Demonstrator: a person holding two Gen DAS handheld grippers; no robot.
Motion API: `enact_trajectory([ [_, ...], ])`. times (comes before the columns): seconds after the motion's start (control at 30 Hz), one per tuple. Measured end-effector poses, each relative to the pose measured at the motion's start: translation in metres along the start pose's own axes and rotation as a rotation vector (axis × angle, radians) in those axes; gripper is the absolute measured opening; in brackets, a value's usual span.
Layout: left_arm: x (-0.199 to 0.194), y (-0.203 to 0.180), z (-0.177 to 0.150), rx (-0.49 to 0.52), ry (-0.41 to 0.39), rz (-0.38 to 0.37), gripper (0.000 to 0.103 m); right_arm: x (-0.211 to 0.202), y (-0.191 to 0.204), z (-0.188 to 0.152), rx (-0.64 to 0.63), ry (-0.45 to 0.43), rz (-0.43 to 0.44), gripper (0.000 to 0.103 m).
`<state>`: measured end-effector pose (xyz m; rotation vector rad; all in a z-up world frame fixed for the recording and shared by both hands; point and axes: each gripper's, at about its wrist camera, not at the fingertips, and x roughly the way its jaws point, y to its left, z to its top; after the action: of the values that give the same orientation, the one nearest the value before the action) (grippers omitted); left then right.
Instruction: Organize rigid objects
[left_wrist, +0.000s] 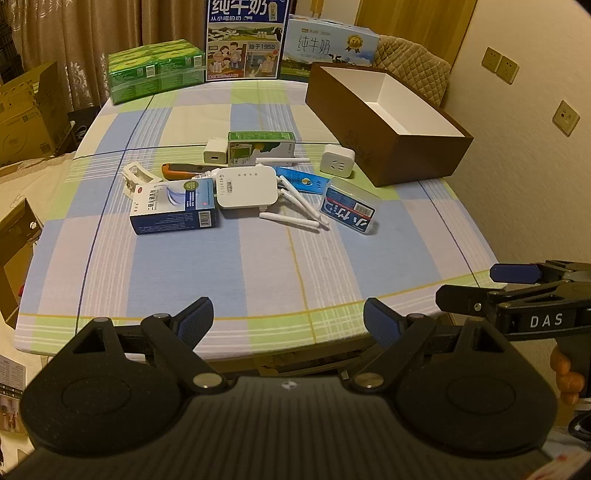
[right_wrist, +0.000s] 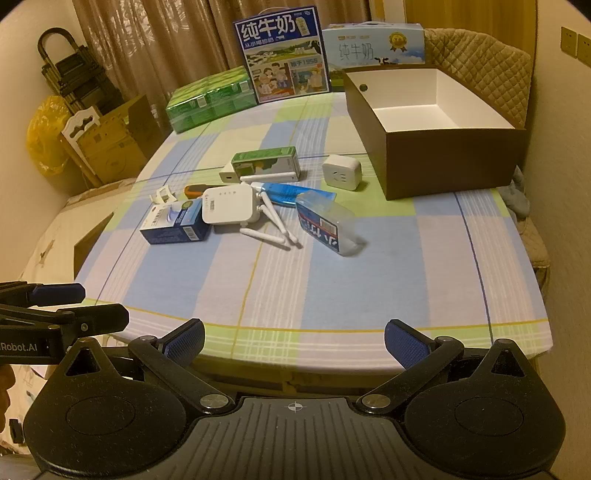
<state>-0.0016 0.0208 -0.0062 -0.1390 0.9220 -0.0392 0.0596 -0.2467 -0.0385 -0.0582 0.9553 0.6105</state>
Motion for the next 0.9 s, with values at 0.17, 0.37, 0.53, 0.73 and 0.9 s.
enact_trajectory([
  [0.17, 0.0, -0.0007, 0.0003, 0.0, 0.001, 0.001, 0.086, 0.0001, 0.0002, 0.0001, 0.0, 0.001, 0.0, 0.101],
  [0.37, 0.0004, 0.0007, 0.0003, -0.002, 0.001, 0.003, 0.086, 0.0006, 0.0003, 0.0003, -0.001, 0.002, 0.0, 0.101],
  [0.53, -0.0006, 0.005, 0.0, -0.004, 0.001, 0.003, 0.086, 0.0012, 0.0027, 0.0, -0.003, 0.003, -0.002, 0.101],
  [0.73, -0.0003, 0.0024, 0.0007, -0.004, 0.001, 0.004, 0.086, 0.0017, 0.0042, -0.0003, -0.006, 0.003, -0.003, 0.101],
  [0.9, -0.0005, 0.0032, 0.0007, -0.003, 0.002, 0.004, 0.086, 0.0018, 0.0041, -0.0001, -0.006, 0.003, -0.002, 0.101],
])
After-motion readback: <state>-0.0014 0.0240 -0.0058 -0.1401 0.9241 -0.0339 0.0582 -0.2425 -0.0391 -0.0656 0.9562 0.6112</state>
